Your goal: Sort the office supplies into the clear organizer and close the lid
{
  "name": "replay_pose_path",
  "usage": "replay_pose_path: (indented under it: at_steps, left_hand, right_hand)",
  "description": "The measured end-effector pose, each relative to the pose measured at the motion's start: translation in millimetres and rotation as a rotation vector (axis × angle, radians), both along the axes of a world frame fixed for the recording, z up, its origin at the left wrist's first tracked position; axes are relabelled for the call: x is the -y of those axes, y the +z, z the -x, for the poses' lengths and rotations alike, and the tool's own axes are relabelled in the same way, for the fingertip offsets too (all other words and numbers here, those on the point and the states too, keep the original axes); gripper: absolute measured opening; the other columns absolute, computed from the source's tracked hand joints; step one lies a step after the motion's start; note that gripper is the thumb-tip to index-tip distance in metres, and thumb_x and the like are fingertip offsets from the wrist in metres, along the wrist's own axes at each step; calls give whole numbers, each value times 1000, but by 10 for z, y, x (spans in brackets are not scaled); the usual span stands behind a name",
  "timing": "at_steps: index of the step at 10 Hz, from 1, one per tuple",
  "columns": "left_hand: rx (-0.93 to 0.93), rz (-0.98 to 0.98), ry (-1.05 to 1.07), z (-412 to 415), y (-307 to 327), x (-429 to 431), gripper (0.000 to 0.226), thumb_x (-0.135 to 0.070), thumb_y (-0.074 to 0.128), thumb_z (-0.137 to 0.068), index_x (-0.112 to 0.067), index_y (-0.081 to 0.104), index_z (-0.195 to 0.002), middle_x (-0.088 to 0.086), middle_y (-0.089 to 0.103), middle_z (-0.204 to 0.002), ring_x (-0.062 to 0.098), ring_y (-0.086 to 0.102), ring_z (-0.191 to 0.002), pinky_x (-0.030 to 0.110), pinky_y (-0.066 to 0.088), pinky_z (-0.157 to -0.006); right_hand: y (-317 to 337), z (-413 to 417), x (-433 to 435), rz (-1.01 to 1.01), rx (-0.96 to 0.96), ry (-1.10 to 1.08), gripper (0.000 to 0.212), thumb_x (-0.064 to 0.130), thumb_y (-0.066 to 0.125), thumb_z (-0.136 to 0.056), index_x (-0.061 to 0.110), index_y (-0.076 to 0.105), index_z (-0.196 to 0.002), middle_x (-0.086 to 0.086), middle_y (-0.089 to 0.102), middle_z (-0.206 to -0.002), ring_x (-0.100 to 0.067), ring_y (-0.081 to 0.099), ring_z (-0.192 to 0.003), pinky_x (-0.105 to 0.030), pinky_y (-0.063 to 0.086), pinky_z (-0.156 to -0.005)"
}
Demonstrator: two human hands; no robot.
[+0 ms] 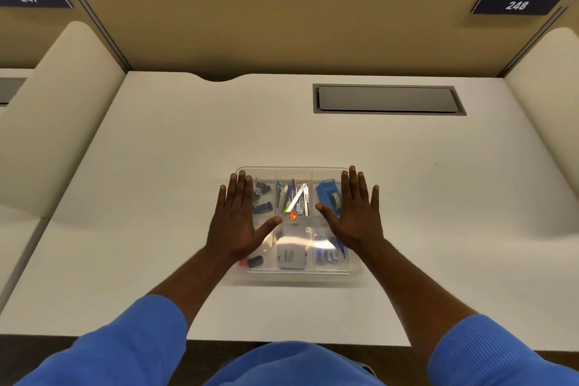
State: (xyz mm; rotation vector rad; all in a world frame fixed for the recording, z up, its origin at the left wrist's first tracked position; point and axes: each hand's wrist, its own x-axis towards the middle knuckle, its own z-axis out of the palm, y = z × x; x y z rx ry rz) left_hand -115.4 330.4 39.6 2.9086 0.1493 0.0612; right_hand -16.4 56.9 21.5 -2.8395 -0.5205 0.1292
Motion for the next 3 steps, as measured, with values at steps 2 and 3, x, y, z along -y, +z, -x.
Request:
replay_pose_path:
  at_steps: [2, 3]
  left_hand:
    - [27, -29, -77, -188, 45, -68, 106, -83, 27, -89, -12, -11, -158, 5, -16, -167, 21, -13, -154, 45, 0, -125]
    - [101, -55, -92, -415, 261, -157, 106, -83, 26, -89, -11, -11, -158, 8, -15, -167, 22, -13, -154, 48, 6, -125]
  right_hand:
    - [93, 24, 34, -2, 13, 0, 98, 80, 18, -91, 17, -14, -159, -1, -22, -167, -18, -18, -154, -55, 0, -124]
    - [316, -145, -37, -78, 128, 16, 98, 80, 20, -92, 17, -13, -159, -2, -18, -168, -19, -15, -154, -56, 2, -124]
